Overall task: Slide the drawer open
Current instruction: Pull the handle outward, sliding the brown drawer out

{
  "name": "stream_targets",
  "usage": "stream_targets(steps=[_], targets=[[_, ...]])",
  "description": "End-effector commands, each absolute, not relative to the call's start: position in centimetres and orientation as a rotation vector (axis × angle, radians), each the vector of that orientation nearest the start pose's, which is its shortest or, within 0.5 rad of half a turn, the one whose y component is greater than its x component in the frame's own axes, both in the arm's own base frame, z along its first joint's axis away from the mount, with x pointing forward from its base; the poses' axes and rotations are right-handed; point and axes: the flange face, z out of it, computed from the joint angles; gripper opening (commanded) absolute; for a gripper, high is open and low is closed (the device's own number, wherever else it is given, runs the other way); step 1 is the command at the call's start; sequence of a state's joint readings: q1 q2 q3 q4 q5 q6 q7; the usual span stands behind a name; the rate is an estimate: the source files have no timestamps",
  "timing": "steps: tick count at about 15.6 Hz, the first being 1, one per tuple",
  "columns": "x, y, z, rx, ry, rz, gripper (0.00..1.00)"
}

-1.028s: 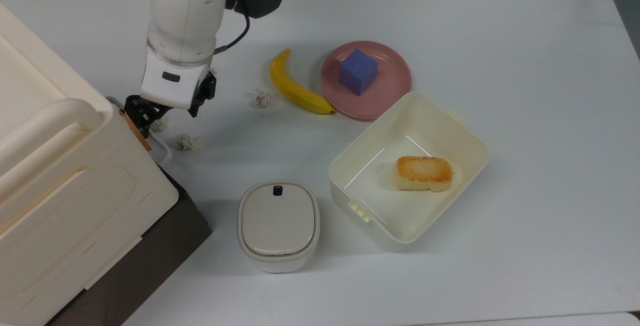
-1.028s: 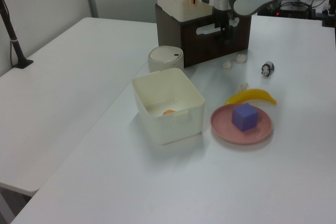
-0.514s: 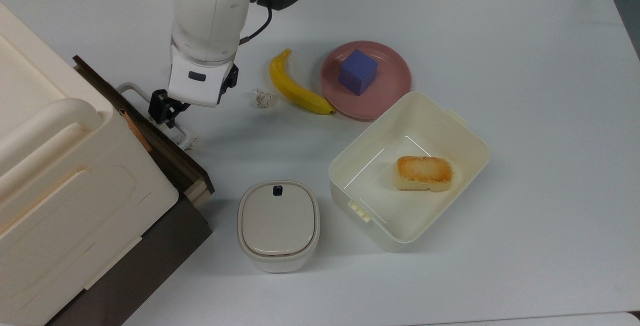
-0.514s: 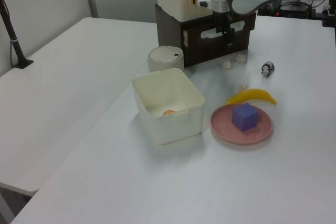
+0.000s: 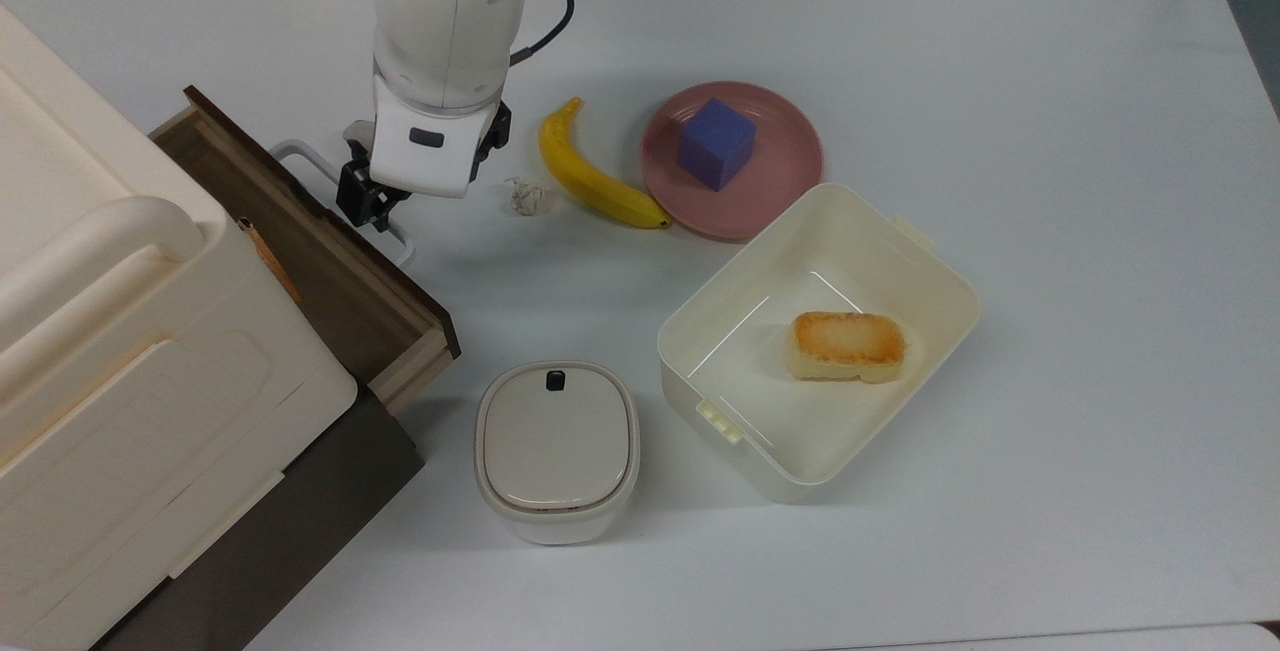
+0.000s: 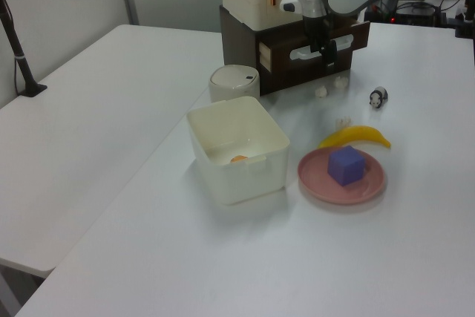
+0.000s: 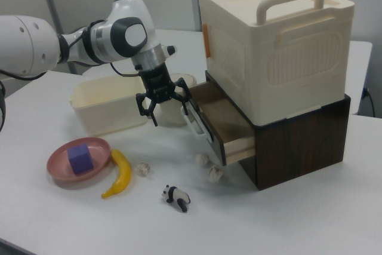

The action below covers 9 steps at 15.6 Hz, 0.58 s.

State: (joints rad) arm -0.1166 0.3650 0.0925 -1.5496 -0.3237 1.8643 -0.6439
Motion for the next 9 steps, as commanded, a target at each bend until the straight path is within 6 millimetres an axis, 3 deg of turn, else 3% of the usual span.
stream_targets(steps=[1, 9], targets=[[64.6, -2.6, 44.7, -3.111, -1.178, 0.309, 1.00], [63.8, -2.4, 47.0, -3.095, -1.115, 0.275, 1.00]])
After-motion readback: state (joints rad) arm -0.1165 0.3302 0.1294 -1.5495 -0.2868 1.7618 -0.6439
